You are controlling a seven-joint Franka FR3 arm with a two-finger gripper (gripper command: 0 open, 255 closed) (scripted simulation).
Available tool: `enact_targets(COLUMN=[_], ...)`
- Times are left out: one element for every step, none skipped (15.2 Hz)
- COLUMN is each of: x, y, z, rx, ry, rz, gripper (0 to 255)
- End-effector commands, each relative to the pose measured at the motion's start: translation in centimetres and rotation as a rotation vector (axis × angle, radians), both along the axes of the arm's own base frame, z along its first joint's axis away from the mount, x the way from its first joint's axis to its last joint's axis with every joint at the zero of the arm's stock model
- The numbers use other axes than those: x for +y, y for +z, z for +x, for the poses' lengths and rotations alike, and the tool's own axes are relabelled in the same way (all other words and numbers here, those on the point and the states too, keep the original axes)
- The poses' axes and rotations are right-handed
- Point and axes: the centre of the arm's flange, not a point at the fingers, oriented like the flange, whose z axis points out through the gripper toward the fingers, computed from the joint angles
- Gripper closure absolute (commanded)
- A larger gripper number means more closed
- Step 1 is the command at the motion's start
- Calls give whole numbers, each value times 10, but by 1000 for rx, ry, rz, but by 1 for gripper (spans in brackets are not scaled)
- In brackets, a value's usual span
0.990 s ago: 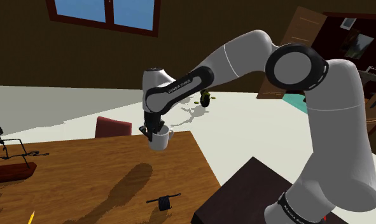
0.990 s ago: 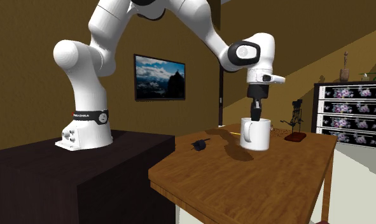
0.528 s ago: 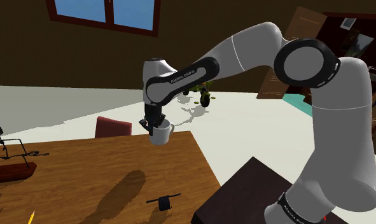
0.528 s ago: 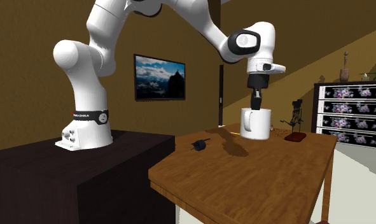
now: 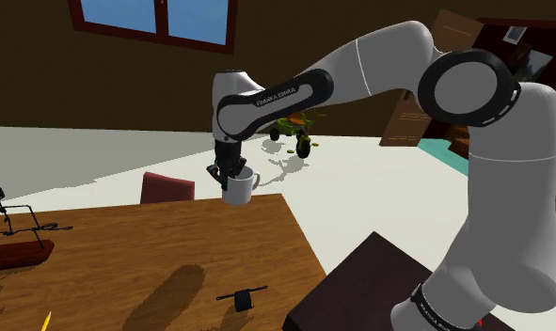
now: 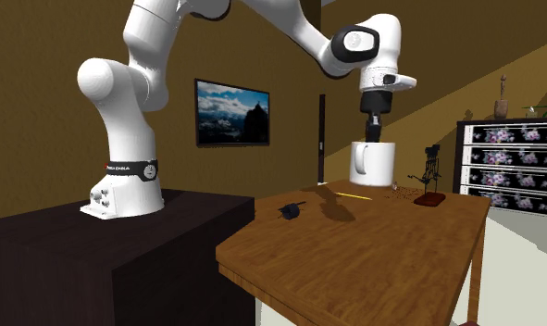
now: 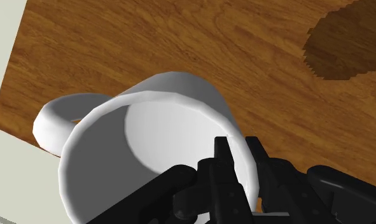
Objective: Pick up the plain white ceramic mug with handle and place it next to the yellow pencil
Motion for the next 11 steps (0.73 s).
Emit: enact_targets(x=[1, 12, 23, 34, 46, 57, 68, 80, 91, 102, 114], y=[11, 9, 6, 4, 2, 0, -2, -5, -7, -9, -11], z=[0, -7, -13, -20, -26, -32, -39, -45, -52, -58, -65], rx=[0, 0, 0, 0, 0, 0, 0, 0, 0, 0, 0], ry=[0, 0, 0, 0, 0, 0, 0, 0, 0, 0, 0], rz=[0, 0, 0, 0, 0, 0, 0, 0, 0, 0, 0], gripper=[255, 255, 255, 255, 255, 255, 255, 255, 255, 255, 255])
